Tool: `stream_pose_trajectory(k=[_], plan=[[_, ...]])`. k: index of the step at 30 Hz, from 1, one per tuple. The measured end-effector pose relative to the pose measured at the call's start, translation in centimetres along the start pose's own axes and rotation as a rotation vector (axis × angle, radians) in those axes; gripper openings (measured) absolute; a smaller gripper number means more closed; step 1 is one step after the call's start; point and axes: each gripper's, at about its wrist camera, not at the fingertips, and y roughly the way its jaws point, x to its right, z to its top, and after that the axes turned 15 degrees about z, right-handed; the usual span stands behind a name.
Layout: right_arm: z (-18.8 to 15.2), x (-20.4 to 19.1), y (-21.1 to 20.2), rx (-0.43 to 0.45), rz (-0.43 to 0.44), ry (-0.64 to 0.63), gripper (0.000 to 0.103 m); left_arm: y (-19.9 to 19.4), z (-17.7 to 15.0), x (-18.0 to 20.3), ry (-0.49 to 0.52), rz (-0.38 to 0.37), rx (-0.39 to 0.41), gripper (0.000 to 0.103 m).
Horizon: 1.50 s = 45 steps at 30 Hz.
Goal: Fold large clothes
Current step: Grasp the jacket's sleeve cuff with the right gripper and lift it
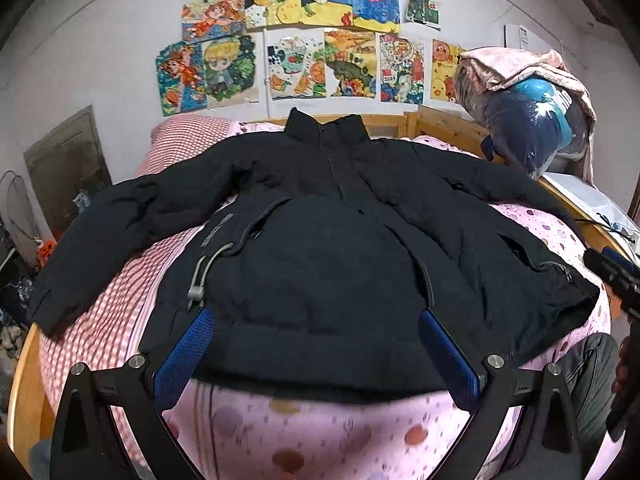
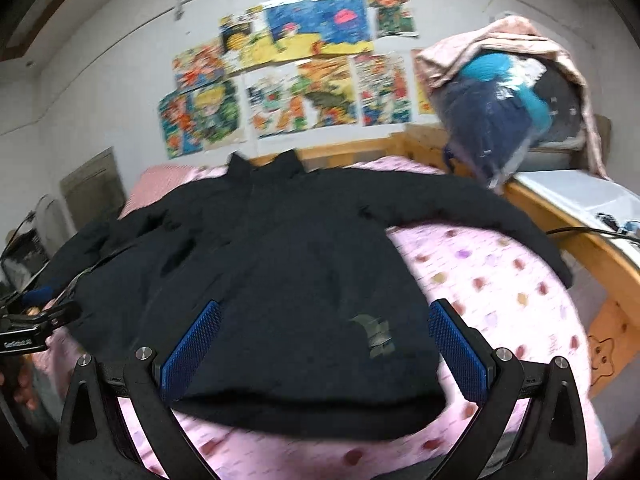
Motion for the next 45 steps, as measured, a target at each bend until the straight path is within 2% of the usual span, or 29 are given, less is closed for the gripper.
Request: stream_pose_trajectory(k=[4,11,13,17,20,27,30,37,38,40,41,43,45], plan=[[1.5,3.8,-0.2,0.042,-0.097,0.072,0.102,2.1,2.3,0.8,0.002,-0.032,-0.027,0.103],[3.5,12.8,-0.7,0.136,-0.233,0.288,0.102,5.9,6.9,2.9,-0.003,-0.073,-0.077,0.103],[4.0,15.4,-0.2,0.137,-0.243,0.333,0.102,7.1,8.5,4.0,0.005,-0.087,-0.085,0.103],[4.6,20.3,2.3,0.101,-0.178,0.494,0.102,9.7,12.0,7.1,0.025,-0.114,-0.095,0.103],[4.4,23.0,4.8,0.067,-0.168,0.606,0.102,12.2,14.3,10.4,0.048,-0.135,-0.107,0.103],[2.6,26.1,9.5,0.039,-0.166,0.749,0.102,18.6,17.9,18.4,0.072,-0.197,-0.164,0.103],[1.2,27.0,10.4,0.094,-0.185,0.821,0.102,21.8,19.1,22.5,0.102,-0.207,-0.173,0.103],[0.1,28.1,12.5,0.243,-0.285,0.964,0.102,28.3,20.4,28.6,0.13,-0.208,-0.218,0.103],[0.1,28.1,13.1,0.255,-0.306,0.974,0.098,28.9,20.4,29.2,0.132,-0.206,-0.224,0.103],[0.4,28.3,14.0,0.263,-0.35,0.98,0.085,30.2,20.3,30.1,0.139,-0.204,-0.239,0.103],[0.4,28.3,14.5,0.266,-0.381,0.981,0.074,30.8,20.1,30.6,0.144,-0.202,-0.249,0.103],[0.5,28.6,14.8,0.284,-0.405,0.988,0.064,32.2,19.5,31.5,0.159,-0.199,-0.279,0.103],[0.6,28.5,15.3,0.296,-0.427,0.983,0.044,33.4,18.6,32.3,0.179,-0.191,-0.314,0.103]])
